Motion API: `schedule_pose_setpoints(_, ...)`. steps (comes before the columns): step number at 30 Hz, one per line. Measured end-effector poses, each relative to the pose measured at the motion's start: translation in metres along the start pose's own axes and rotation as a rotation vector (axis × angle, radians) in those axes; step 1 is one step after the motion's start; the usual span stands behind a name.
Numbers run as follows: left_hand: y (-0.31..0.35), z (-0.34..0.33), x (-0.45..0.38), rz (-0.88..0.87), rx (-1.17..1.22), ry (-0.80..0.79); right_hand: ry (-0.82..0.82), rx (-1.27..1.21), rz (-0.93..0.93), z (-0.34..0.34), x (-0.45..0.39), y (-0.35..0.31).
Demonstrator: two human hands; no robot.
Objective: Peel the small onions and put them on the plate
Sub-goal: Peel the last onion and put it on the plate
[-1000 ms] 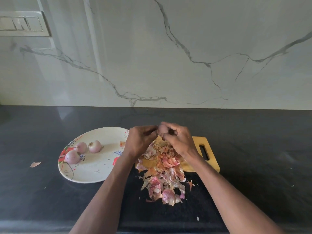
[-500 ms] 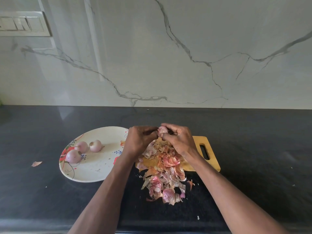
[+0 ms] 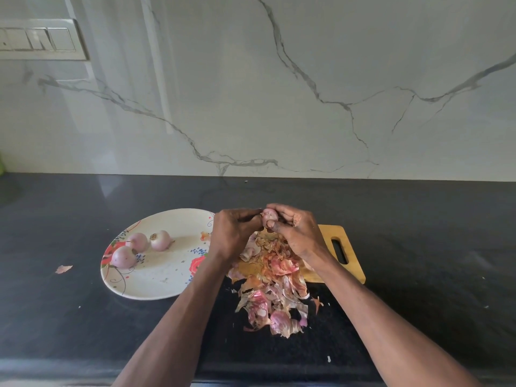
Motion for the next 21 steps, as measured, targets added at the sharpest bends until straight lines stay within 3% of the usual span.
schedule_pose_setpoints(14, -0.002, 0.003, 0.001, 0.110, 0.085, 0.113, -0.024, -0.136, -0.058, -0.008, 0.001, 0.007)
schedule_pose_setpoints(21, -0.010, 0.008, -0.003, 0.194, 0.160, 0.161, -0.109, -0.338, -0.180, -0.010, 0.000, 0.005)
Point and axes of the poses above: each hand's wrist, its own x-axis away from the middle knuckle, its own z-axis out of the back of the hand, y = z × x, the point moved 7 cm from there along -x, towards the middle knuckle, and after that the axes turned 9 degrees about y, right-handed, at the moved point
